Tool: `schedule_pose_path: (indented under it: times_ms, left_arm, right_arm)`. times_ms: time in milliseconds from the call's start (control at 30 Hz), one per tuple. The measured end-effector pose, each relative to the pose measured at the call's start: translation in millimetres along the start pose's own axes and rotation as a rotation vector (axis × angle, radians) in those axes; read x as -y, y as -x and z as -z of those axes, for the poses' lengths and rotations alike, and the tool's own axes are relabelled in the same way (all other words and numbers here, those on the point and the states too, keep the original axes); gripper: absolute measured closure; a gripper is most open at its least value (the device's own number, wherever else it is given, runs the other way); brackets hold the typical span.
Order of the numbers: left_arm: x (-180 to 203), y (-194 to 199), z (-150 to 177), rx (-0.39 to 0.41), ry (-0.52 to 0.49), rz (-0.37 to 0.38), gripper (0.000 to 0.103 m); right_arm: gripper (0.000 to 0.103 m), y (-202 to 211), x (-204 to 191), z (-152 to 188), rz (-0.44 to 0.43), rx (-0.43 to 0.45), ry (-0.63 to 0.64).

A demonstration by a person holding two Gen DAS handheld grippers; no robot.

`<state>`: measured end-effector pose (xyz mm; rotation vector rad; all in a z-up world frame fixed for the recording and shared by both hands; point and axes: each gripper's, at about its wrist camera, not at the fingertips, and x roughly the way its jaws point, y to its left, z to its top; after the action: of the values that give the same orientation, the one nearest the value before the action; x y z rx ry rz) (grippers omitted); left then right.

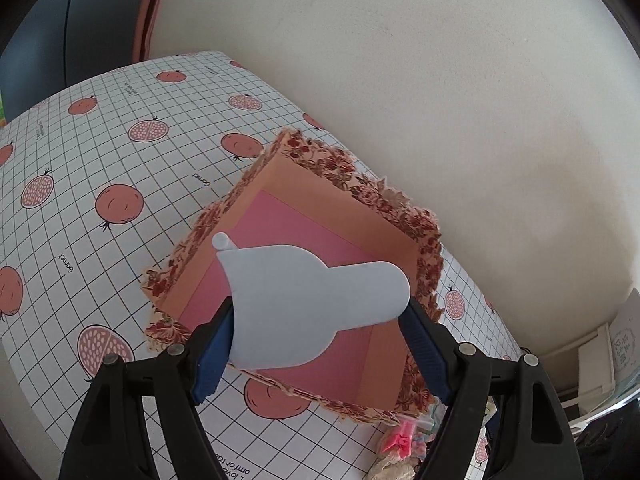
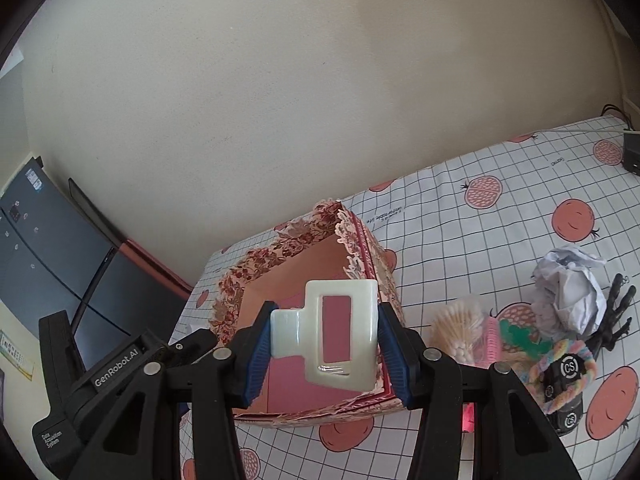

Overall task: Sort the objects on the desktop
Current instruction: 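Carry the white card and cream clip with both tools over the pink box, then open both tools to drop the card and clip into the pink box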

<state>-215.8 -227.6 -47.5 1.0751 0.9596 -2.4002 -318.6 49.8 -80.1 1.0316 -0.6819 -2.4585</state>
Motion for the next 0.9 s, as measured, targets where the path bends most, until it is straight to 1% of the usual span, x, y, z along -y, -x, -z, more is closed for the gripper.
schedule_pose_path:
  times_ms: [233,533,900]
  left_arm:
    - [-25.9,-1.8,-9.2,0.0,0.076,-0.022,0.022]
    - [-37.7,-3.1,-15.0,0.004,0.098,-0.025,0.022]
    - [-45.2,-2.8,-18.9,0.007,0.104,-0.014,0.022]
  right_arm:
    - [0.05,-10.6,-16.8,10.1,-0.037,-0.011,0.028]
    - [0.05,-27.5,-28.7,19.0,-0.051,-0.028,0.043]
    - [0.05,-29.0,-31.6,22.2,-0.037,-0.031,0.039]
